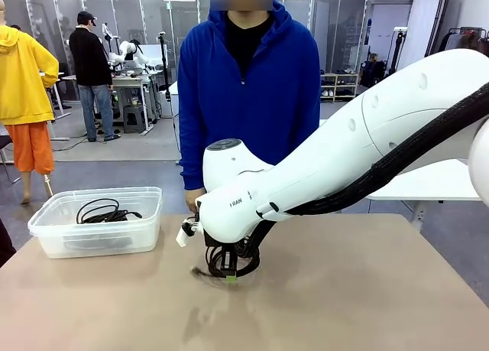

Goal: Organize and store the cables.
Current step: Place the USB Extension Cable into the Organizing box.

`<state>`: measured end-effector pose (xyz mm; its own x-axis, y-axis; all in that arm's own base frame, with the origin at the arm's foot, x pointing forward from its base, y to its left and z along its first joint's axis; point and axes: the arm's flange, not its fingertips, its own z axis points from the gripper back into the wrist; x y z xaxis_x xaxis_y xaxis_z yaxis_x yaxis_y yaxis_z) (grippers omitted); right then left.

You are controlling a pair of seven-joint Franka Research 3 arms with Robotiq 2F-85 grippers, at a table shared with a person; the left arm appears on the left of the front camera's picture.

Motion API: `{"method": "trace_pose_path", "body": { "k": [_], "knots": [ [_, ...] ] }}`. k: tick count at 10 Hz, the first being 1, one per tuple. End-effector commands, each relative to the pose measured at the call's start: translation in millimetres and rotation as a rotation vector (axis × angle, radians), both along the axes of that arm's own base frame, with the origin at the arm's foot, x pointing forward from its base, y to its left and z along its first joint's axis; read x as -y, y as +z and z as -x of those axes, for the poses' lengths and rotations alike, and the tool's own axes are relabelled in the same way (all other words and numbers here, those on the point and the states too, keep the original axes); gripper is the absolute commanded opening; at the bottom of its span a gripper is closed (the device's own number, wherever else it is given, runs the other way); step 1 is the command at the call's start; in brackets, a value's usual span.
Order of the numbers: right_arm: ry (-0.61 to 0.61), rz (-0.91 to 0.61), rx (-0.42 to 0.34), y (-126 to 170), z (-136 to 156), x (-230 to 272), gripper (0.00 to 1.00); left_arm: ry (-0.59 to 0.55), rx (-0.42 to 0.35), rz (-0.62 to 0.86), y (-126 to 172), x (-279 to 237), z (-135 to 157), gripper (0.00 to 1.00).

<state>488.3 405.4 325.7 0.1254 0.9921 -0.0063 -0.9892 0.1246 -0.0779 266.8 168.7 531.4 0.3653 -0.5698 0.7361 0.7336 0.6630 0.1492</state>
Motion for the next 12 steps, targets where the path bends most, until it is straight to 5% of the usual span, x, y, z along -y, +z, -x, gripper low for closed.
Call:
{"method": "trace_pose_path", "body": {
  "k": [1,3,6,8,12],
  "knots": [
    [-0.023,0.004,0.007,6.8,3.5,-2.7,0.64,-0.017,0.009,-0.001,0.1,-0.5,-0.3,1.0],
    [-0.026,0.002,0.013,9.3,6.5,-1.4,1.0,-0.017,0.009,-0.001,0.1,-0.5,-0.3,1.0],
    [-0.021,-0.048,0.037,25.4,14.4,15.8,1.0,0.0,0.0,0.0,0.0,0.0,0.0,1.0],
    [-0.024,-0.103,0.059,45.2,21.2,41.6,1.0,-0.04,0.026,-0.072,30.4,22.4,1.7,1.0],
    [-0.108,-0.322,0.141,92.4,52.8,181.4,1.0,-0.281,0.003,-0.313,59.6,147.4,-46.6,1.0]
  ]
}}
